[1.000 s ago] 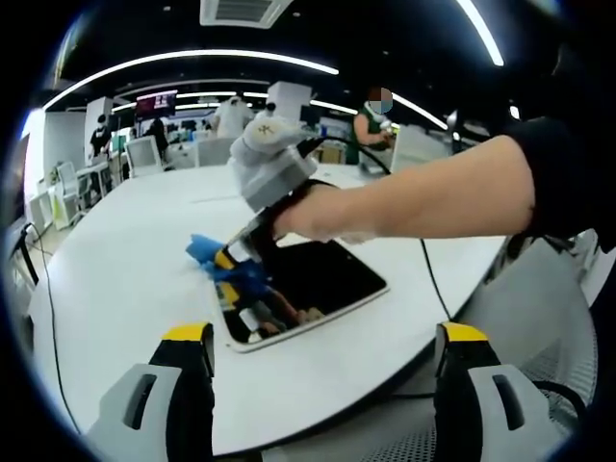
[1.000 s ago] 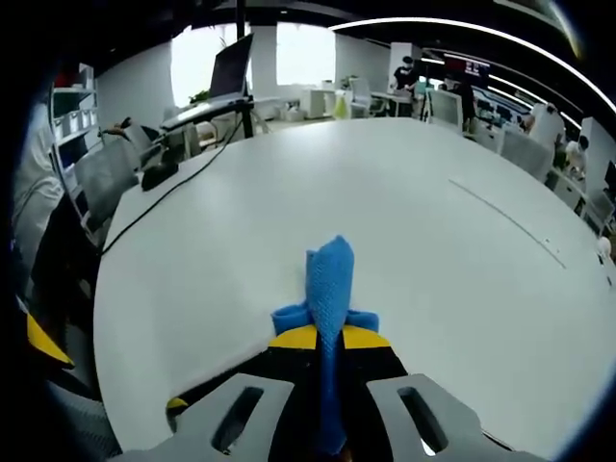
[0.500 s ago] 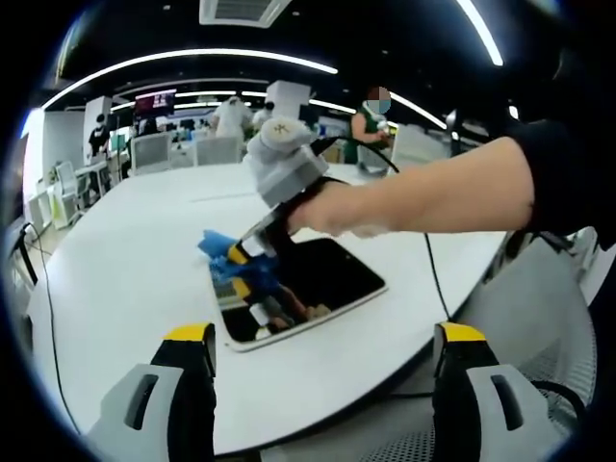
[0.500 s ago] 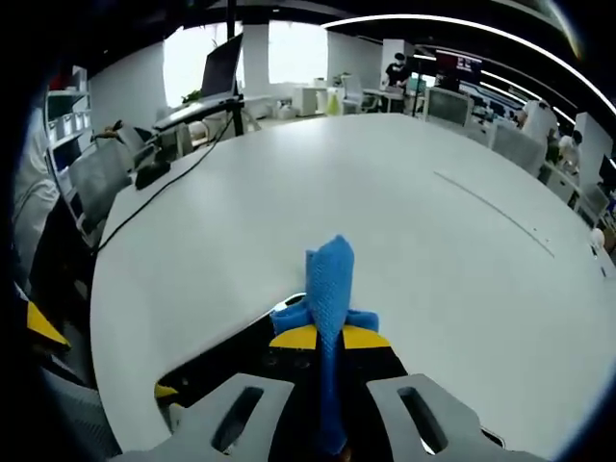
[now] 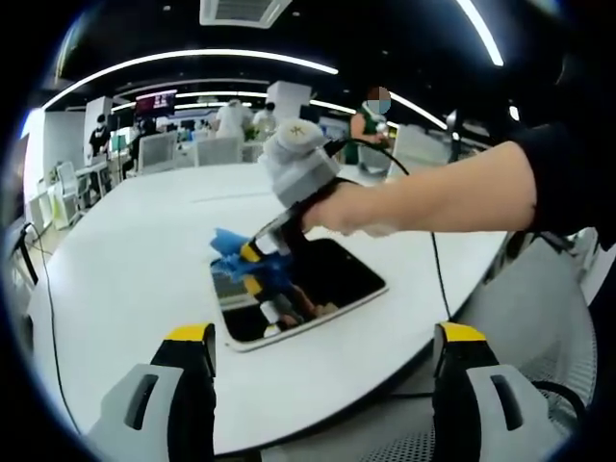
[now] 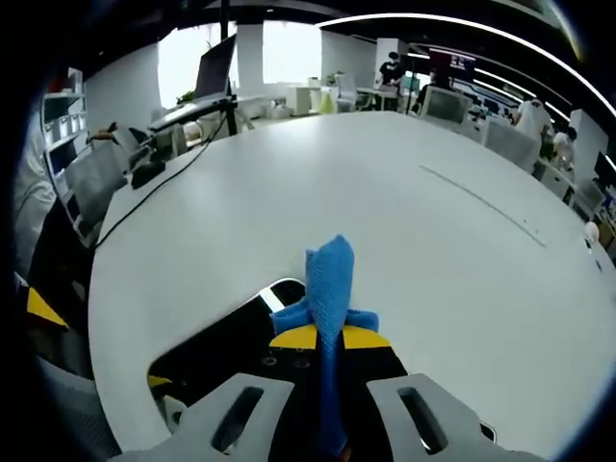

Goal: Wipe the mirror surface with the cleaning cloth until all visible marks leave the cleaned area.

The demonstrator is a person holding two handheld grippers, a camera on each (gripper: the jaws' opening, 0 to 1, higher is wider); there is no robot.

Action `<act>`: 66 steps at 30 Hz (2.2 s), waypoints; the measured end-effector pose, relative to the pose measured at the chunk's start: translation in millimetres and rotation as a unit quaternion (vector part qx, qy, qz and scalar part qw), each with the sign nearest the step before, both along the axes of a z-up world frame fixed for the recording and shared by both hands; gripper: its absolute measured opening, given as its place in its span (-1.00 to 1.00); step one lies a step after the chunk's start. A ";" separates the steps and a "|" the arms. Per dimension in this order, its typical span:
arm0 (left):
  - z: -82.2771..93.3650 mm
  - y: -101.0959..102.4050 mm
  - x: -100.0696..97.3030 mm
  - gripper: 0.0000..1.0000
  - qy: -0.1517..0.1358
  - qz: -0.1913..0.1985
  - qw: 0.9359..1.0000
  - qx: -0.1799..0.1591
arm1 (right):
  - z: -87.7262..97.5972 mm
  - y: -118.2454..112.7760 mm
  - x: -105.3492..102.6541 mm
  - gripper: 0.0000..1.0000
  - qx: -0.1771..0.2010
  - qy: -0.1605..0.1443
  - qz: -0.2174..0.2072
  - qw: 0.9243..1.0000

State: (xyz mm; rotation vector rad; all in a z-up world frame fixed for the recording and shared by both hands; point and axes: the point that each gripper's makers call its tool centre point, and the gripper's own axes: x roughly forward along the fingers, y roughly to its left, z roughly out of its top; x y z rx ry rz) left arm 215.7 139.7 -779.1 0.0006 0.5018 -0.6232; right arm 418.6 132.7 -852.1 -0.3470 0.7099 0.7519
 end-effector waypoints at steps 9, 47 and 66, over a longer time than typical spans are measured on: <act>-0.4 0.4 0.2 0.88 0.000 0.001 1.000 0.001 | -0.7 -11.9 0.4 -0.98 -0.001 0.001 -0.008 1.000; 0.8 -0.5 0.2 0.88 0.000 0.001 1.000 -0.001 | 1.3 -15.9 -21.9 -0.97 0.008 0.012 0.008 1.000; 1.2 -0.1 -0.5 0.86 -0.002 0.001 1.000 -0.002 | -0.2 -15.2 -51.5 -0.97 0.000 0.016 0.039 0.999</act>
